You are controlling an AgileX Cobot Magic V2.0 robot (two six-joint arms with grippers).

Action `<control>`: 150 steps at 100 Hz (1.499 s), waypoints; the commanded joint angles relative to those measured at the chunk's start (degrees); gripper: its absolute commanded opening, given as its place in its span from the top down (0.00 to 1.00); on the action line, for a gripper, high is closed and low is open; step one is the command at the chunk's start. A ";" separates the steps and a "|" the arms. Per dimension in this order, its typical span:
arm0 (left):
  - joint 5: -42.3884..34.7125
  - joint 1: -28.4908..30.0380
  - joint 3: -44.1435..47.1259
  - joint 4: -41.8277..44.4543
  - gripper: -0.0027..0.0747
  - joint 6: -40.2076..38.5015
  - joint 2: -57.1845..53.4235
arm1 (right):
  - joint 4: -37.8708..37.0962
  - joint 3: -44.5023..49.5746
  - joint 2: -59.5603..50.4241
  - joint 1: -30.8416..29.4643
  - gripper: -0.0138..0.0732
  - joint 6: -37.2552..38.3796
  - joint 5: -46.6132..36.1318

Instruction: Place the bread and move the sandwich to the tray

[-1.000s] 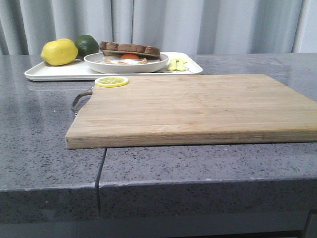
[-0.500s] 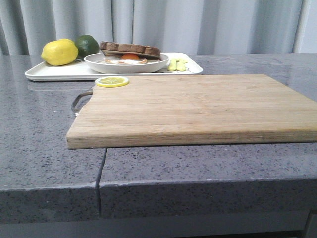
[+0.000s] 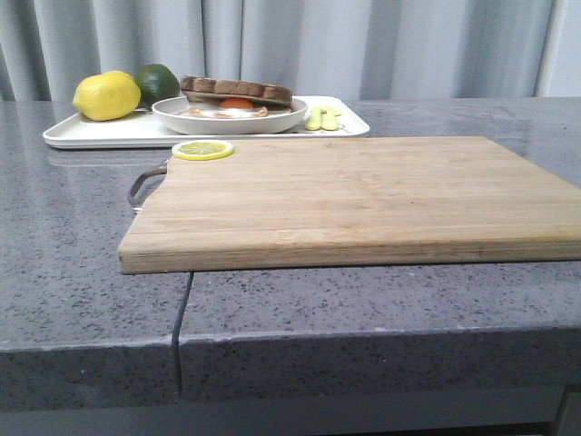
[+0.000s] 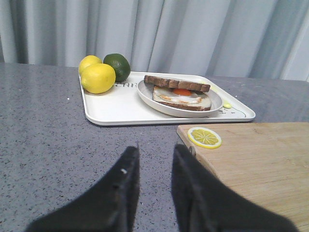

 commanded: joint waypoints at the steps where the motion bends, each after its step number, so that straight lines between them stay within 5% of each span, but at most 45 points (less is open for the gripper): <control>1: -4.85 -0.57 -1.59 -0.65 0.95 0.05 0.24 | -1.56 -1.72 0.24 -0.46 0.90 -0.47 -2.10; 90: -5.24 -0.29 -0.60 3.84 0.99 0.20 -0.17 | -1.56 -1.72 0.24 -0.46 0.92 -0.47 -0.89; 108: -6.29 4.86 6.97 12.73 0.99 0.20 -3.78 | -1.56 -1.72 0.24 -0.46 0.92 -0.47 -0.94; 150: -2.33 14.92 16.64 15.14 0.99 -0.14 -19.92 | -1.56 -1.72 0.24 -0.46 0.92 -0.47 -0.94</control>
